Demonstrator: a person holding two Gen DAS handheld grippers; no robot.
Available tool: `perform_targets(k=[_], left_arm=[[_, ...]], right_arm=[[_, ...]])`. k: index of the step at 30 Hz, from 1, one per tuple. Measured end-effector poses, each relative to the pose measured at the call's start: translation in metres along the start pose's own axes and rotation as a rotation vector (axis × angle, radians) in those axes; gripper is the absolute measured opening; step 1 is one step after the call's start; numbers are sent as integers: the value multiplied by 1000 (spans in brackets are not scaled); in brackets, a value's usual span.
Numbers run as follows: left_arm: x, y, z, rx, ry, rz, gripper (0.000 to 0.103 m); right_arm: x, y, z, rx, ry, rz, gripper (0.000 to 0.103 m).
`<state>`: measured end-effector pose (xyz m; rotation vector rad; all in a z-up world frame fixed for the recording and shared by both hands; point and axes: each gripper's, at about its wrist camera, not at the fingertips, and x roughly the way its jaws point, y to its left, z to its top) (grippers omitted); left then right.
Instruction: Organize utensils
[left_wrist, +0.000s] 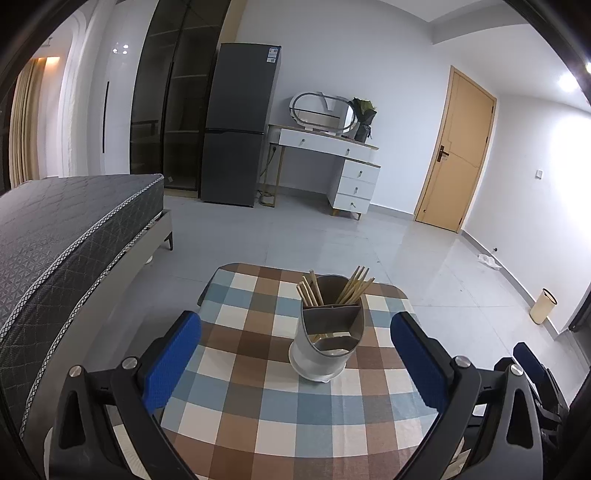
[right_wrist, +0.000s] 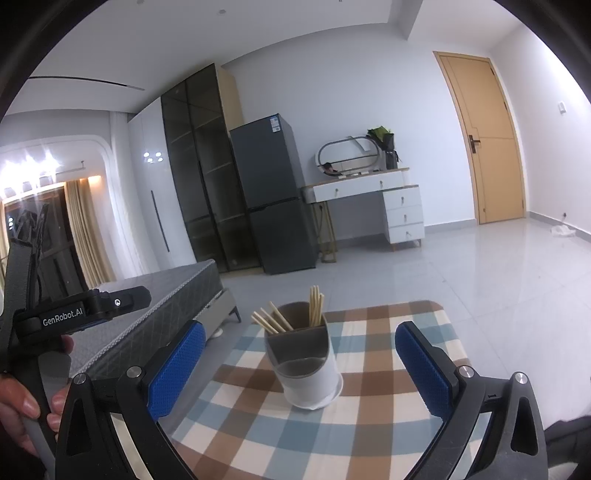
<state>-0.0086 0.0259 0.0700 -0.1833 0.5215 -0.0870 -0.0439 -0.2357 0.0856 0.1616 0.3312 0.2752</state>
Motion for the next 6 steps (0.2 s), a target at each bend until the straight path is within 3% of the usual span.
perform_targets(k=[6], left_arm=[[3,-3,-3,17,-14,29,100]], right_arm=[[4,-2,-1,-2,9,0,103]])
